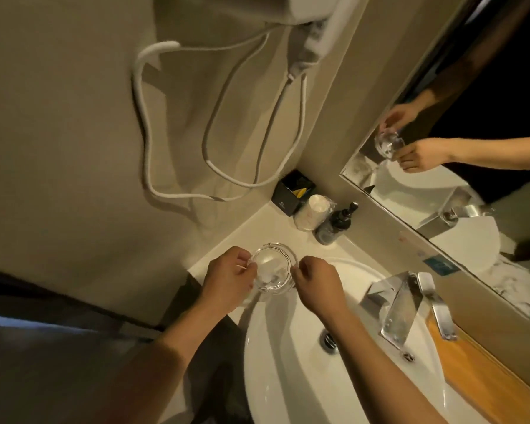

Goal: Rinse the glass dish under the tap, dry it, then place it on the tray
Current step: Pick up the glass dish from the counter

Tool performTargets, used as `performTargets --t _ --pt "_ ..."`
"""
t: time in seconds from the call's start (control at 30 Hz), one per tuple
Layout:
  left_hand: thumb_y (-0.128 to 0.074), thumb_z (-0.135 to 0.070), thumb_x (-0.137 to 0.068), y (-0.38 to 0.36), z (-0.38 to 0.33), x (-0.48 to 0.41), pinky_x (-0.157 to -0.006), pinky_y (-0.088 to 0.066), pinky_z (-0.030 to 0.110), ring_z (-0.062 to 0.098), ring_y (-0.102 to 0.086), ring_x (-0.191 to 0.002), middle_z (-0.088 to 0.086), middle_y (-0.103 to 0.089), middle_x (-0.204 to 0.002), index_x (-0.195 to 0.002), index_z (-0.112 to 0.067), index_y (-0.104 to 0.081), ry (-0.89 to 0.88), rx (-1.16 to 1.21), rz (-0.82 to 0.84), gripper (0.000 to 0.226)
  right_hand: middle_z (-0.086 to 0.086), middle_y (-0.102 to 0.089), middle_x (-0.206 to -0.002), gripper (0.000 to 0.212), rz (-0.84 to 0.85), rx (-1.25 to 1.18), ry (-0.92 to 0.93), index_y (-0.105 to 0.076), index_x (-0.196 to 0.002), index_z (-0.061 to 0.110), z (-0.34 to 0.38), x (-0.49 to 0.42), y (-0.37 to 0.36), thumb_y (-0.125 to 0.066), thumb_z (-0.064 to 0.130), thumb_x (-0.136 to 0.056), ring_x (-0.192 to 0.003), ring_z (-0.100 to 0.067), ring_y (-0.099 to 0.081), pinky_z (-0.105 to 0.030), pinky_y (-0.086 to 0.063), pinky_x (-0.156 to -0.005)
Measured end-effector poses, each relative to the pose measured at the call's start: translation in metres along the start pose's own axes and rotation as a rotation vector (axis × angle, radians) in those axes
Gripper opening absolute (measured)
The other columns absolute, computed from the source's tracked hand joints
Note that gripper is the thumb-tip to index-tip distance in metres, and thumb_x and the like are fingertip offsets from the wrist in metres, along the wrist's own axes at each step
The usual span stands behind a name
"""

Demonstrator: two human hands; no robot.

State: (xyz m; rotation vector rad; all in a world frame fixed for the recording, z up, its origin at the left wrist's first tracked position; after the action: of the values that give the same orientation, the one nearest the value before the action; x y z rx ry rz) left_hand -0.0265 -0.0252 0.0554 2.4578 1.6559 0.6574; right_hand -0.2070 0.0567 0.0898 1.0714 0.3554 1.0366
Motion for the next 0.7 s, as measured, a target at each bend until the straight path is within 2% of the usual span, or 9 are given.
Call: performTargets --t 0.13,0.27,0.33,0.43,0.53,0.6,0.7 --pt "-0.072 -0.019 -0.088 -0.022 -0.006 0.014 -0.069 -0.066 0.039 0.020 -0.075 -0.067 0.004 -0.071 -0.099 -0.101 -0.018 -0.068 0.044 0.009 0.206 0.014 -0.011 -0.065 -0.067 0.033 -0.078 -0.071 -0.133 -0.059 -0.072 0.002 -0.032 0.045 0.005 -0.056 0.026 -0.096 -0.067 -0.030 -0.059 -0.039 -0.046 -0.061" --pt "-0.076 -0.010 -0.085 -0.048 -0.004 0.031 -0.077 -0.066 0.045 0.029 -0.075 -0.086 0.011 -0.069 -0.101 -0.118 -0.014 -0.066 0.157 0.111 0.460 0.035 -0.003 -0.056 -0.060 0.037 -0.138 -0.117 -0.228 -0.054 -0.068 0.007 -0.068 0.088 -0.003 -0.056 0.027 -0.099 -0.060 -0.024 -0.052 -0.038 -0.039 -0.057" --pt "-0.078 -0.005 -0.081 -0.063 -0.002 0.039 -0.078 -0.065 0.046 0.026 -0.074 -0.083 0.012 -0.071 -0.097 -0.114 -0.012 -0.069 0.191 0.144 0.565 0.034 0.003 -0.052 -0.059 0.039 -0.162 -0.130 -0.283 -0.049 -0.066 0.014 -0.085 0.107 -0.006 -0.055 0.032 -0.100 -0.058 -0.019 -0.048 -0.037 -0.036 -0.054" --pt "-0.081 -0.006 -0.073 -0.085 0.001 0.049 -0.077 -0.065 0.045 0.020 -0.074 -0.079 0.006 -0.073 -0.084 -0.103 -0.013 -0.077 0.222 0.146 0.674 0.031 0.007 -0.047 -0.054 0.042 -0.214 -0.163 -0.365 -0.041 -0.061 0.026 -0.108 0.129 -0.007 -0.056 0.034 -0.099 -0.051 -0.008 -0.044 -0.026 -0.025 -0.047" --pt "-0.081 -0.008 -0.069 -0.106 0.003 0.056 -0.076 -0.065 0.043 0.017 -0.073 -0.074 -0.001 -0.072 -0.073 -0.094 -0.014 -0.080 0.225 0.120 0.762 0.025 0.004 -0.059 -0.061 0.035 -0.213 -0.210 -0.437 -0.055 -0.067 0.018 -0.130 0.145 -0.006 -0.056 0.035 -0.098 -0.058 -0.010 -0.053 -0.027 -0.034 -0.050" --pt "-0.080 -0.008 -0.067 -0.118 0.004 0.060 -0.072 -0.065 0.040 0.020 -0.074 -0.075 0.008 -0.075 -0.078 -0.089 -0.016 -0.080 0.247 0.102 0.778 0.023 0.002 -0.065 -0.067 0.032 -0.208 -0.246 -0.462 -0.063 -0.074 0.016 -0.141 0.154 -0.005 -0.057 0.036 -0.098 -0.064 -0.012 -0.059 -0.030 -0.039 -0.055" --pt "-0.081 -0.003 -0.066 -0.132 0.006 0.064 -0.068 -0.063 0.037 0.025 -0.075 -0.077 0.024 -0.075 -0.093 -0.098 -0.008 -0.076 0.293 0.102 0.775 0.033 0.005 -0.070 -0.071 0.024 -0.220 -0.296 -0.466 -0.069 -0.083 0.021 -0.152 0.169 0.003 -0.061 0.037 -0.098 -0.068 -0.008 -0.063 -0.026 -0.043 -0.059"
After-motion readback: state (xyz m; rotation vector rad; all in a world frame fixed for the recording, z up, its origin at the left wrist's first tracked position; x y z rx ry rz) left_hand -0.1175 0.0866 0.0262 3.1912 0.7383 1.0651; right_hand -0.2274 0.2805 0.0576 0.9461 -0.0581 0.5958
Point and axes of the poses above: each hand's wrist, its own x-axis away from the middle knuckle, its own y-axis out of the back of the hand, z = x × y, the point moved 2 cm from there along -x, towards the middle knuckle
